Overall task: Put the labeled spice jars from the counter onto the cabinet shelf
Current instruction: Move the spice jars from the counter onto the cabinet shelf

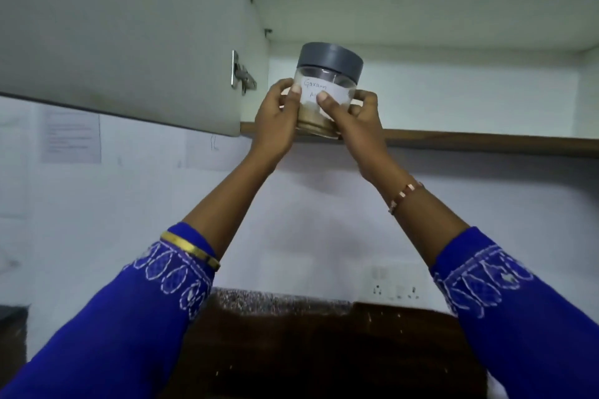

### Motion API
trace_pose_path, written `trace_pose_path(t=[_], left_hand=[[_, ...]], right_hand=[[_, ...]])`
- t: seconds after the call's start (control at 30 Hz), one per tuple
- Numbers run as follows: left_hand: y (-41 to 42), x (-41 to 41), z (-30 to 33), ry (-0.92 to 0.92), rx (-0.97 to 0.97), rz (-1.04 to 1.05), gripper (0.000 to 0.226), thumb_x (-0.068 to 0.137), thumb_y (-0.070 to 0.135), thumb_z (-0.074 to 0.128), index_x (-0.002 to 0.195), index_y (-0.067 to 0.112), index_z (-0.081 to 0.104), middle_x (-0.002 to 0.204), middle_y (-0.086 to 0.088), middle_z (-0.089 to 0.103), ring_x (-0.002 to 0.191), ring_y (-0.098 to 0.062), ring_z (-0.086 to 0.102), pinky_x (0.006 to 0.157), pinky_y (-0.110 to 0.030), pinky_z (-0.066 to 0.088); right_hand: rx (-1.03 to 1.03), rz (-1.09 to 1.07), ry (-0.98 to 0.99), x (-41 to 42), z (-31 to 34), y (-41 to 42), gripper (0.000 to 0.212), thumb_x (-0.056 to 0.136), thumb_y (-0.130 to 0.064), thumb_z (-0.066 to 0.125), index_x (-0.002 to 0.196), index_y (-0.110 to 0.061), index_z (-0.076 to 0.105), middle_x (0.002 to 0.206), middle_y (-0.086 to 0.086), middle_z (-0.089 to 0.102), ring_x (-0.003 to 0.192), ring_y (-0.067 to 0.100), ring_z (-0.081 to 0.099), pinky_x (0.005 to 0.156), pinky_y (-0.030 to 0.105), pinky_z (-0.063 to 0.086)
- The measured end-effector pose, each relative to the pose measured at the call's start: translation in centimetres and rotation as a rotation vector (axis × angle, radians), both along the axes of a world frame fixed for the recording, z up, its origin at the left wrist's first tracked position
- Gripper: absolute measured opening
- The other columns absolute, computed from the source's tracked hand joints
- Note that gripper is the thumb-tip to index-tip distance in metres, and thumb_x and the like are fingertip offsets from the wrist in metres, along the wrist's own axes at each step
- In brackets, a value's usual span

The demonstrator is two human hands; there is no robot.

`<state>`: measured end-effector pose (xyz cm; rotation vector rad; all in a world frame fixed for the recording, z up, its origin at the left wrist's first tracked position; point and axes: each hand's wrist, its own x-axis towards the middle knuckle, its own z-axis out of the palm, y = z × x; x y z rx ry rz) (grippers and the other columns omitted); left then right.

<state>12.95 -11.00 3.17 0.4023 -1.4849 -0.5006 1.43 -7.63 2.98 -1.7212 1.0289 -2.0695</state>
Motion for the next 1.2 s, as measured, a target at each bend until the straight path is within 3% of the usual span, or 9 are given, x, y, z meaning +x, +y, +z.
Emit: trace_pose_path(t=[0.13, 0.27, 0.57, 0.7, 0.77, 0.83, 1.03, 1.13, 1.2], left_hand=[[-3.5, 0.3, 2.7, -0.019, 0.044, 0.074, 0.034, 0.097, 0.028, 0.040, 0.126, 0.012, 0.048, 0.111, -0.004, 0.058, 0.098, -0.016, 0.056, 0.082, -0.024, 0.046], [-6.9, 0.7, 4.1, -0.073, 0.091, 0.119, 0.034, 0.097, 0.026, 0.037, 0.126, 0.012, 0.049, 0.124, -0.010, 0.058, 0.111, -0.024, 0.056, 0.093, -0.036, 0.045], [-12.2, 1.6, 4.2, -0.216, 0.139, 0.299, 0.039, 0.093, 0.020, 0.048, 0.130, 0.007, 0.047, 0.122, -0.018, 0.060, 0.114, -0.029, 0.055, 0.100, -0.038, 0.044], [-13.3, 1.1, 4.6, -0.389, 0.147, 0.442, 0.046, 0.086, 0.010, 0.055, 0.130, 0.005, 0.041, 0.124, -0.018, 0.056, 0.115, -0.031, 0.053, 0.094, -0.035, 0.043], [-13.5, 0.9, 5.2, -0.500, 0.168, 0.520, 0.045, 0.085, 0.005, 0.051, 0.129, 0.002, 0.042, 0.127, -0.019, 0.054, 0.116, -0.032, 0.051, 0.095, -0.036, 0.043], [-13.6, 1.1, 6.0, -0.607, 0.210, 0.573, 0.039, 0.086, 0.003, 0.046, 0.125, -0.001, 0.048, 0.126, -0.020, 0.054, 0.115, -0.033, 0.052, 0.093, -0.035, 0.044], [-13.8, 1.0, 6.9, -0.846, 0.221, 0.666, 0.026, 0.091, 0.005, 0.039, 0.113, -0.003, 0.052, 0.105, -0.016, 0.056, 0.099, -0.030, 0.054, 0.082, -0.033, 0.042], [-14.2, 0.5, 6.7, -0.881, 0.224, 0.740, 0.015, 0.091, 0.006, 0.039, 0.082, 0.002, 0.050, 0.078, -0.008, 0.046, 0.072, -0.022, 0.048, 0.064, -0.027, 0.038], [-14.1, 0.1, 6.1, -0.840, 0.213, 0.777, 0.013, 0.090, 0.006, 0.042, 0.091, 0.001, 0.054, 0.091, -0.013, 0.053, 0.080, -0.025, 0.053, 0.067, -0.026, 0.038]], right_hand=[[0.003, -0.087, 0.083, 0.4, 3.2, -3.3, 0.060, 0.079, -0.036, 0.070, 0.126, -0.011, 0.041, 0.112, 0.010, 0.063, 0.096, 0.021, 0.066, 0.083, 0.032, 0.055], [-0.033, -0.159, 0.169, 0.9, 4.8, -6.8, 0.053, 0.081, -0.032, 0.069, 0.123, -0.008, 0.049, 0.100, 0.005, 0.062, 0.086, 0.017, 0.063, 0.065, 0.015, 0.050], [0.007, -0.439, 0.272, 1.5, 4.5, -13.2, 0.060, 0.082, -0.037, 0.067, 0.120, -0.003, 0.036, 0.114, 0.013, 0.059, 0.092, 0.025, 0.056, 0.066, 0.024, 0.036], [0.181, -0.496, 0.430, 1.1, 6.1, -14.9, 0.054, 0.084, -0.027, 0.066, 0.122, 0.000, 0.039, 0.121, 0.015, 0.057, 0.111, 0.030, 0.055, 0.070, 0.023, 0.036], [0.268, -0.518, 0.505, 0.7, 6.8, -15.6, 0.021, 0.085, -0.018, 0.062, 0.096, -0.005, 0.050, 0.094, 0.010, 0.059, 0.098, 0.030, 0.054, 0.053, 0.020, 0.032], [0.327, -0.511, 0.551, 0.6, 7.2, -16.0, 0.029, 0.086, -0.010, 0.056, 0.065, -0.014, 0.037, 0.066, 0.002, 0.043, 0.082, 0.024, 0.045, 0.046, 0.019, 0.025], [0.481, -0.433, 0.776, 0.7, 7.9, -15.8, 0.023, 0.085, 0.002, 0.048, 0.066, -0.009, 0.045, 0.068, 0.005, 0.043, 0.072, 0.023, 0.043, 0.056, 0.024, 0.034], [0.471, -0.434, 0.803, 0.9, 7.9, -15.8, 0.030, 0.086, 0.004, 0.043, 0.060, -0.010, 0.038, 0.064, 0.004, 0.038, 0.061, 0.019, 0.038, 0.051, 0.023, 0.030], [0.447, -0.417, 0.752, 0.8, 7.7, -15.4, 0.035, 0.087, 0.004, 0.041, 0.056, -0.011, 0.032, 0.060, 0.004, 0.035, 0.055, 0.018, 0.034, 0.048, 0.022, 0.026]])
